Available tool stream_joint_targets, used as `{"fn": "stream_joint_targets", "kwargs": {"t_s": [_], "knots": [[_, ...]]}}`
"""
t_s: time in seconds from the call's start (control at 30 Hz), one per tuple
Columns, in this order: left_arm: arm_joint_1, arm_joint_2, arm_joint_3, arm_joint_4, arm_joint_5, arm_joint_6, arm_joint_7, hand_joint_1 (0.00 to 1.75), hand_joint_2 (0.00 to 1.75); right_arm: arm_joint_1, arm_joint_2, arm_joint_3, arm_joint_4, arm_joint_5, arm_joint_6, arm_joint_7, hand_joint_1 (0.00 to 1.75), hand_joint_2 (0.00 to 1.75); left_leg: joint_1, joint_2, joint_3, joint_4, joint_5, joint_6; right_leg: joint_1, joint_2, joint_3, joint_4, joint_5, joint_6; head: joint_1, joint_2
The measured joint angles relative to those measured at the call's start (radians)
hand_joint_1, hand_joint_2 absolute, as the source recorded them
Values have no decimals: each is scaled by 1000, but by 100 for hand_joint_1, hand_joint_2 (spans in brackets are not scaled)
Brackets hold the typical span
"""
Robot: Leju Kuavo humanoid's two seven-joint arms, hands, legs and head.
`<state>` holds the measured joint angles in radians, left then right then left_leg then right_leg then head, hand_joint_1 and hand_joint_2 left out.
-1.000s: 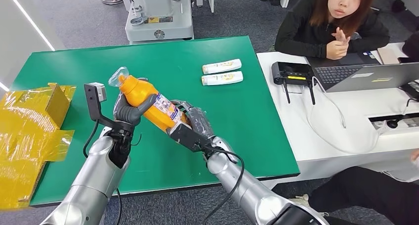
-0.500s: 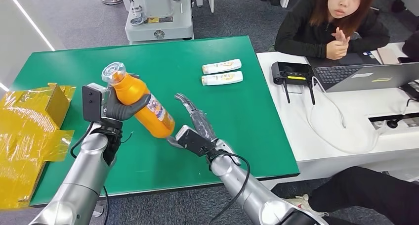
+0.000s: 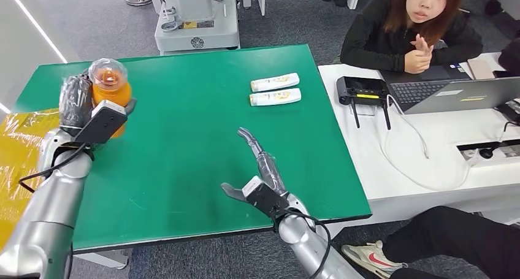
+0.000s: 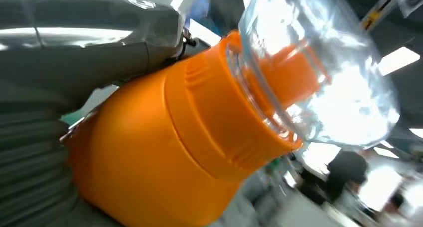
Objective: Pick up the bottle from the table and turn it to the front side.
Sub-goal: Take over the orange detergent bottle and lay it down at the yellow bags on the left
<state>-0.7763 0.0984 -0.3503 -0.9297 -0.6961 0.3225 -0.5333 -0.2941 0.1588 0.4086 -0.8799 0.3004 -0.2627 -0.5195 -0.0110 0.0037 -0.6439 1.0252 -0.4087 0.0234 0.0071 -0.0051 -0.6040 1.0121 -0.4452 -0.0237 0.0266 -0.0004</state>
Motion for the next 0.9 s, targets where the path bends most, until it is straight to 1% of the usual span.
{"fn": "stream_joint_targets", "kwargs": {"t_s": [0.07,0.13,0.2,0.27,0.43,0.53,0.63,0.8,0.9], "knots": [[-15,56,-30,-7,-215,98,52,175,175,27,-6,0,-45,4,-5,6,0,175,0,0,0,0,0,0,0,1,0,0,0,0,0,0],[-25,107,-57,-14,-353,146,85,175,175,50,-12,0,-84,11,-13,10,0,175,0,1,0,0,0,0,0,1,0,0,0,0,0,0],[-29,142,-73,-19,-401,161,101,175,175,65,-16,0,-112,15,-19,13,0,175,0,0,0,0,0,0,0,1,0,0,0,-1,0,0],[-30,167,-87,-21,-447,164,122,175,175,78,-21,0,-135,21,-35,14,0,175,0,-1,0,0,0,0,0,0,0,0,-1,-1,0,0],[-48,227,-145,-21,-637,158,194,175,175,147,-35,-8,-233,63,-114,18,0,175,0,0,0,0,0,0,0,0,0,0,0,-1,0,0],[-69,271,-173,-22,-663,131,212,175,175,202,-45,-27,-316,58,-118,28,0,175,0,1,-1,0,0,0,0,1,0,-1,0,0,0,0],[-67,316,-188,-26,-648,103,212,175,175,245,-53,-52,-393,34,-103,35,0,175,0,2,0,0,-1,-1,0,2,0,-1,0,-1,0,0],[-31,384,-211,-45,-593,16,187,175,175,315,-67,-110,-537,11,-80,34,0,175,0,2,0,0,-1,-1,0,2,-1,-1,-1,-1,0,0],[-6,408,-222,-49,-551,-41,175,175,175,348,-73,-145,-619,10,-65,37,0,175,0,1,-1,0,-1,-1,0,2,-1,-1,-1,-1,0,0]]}}
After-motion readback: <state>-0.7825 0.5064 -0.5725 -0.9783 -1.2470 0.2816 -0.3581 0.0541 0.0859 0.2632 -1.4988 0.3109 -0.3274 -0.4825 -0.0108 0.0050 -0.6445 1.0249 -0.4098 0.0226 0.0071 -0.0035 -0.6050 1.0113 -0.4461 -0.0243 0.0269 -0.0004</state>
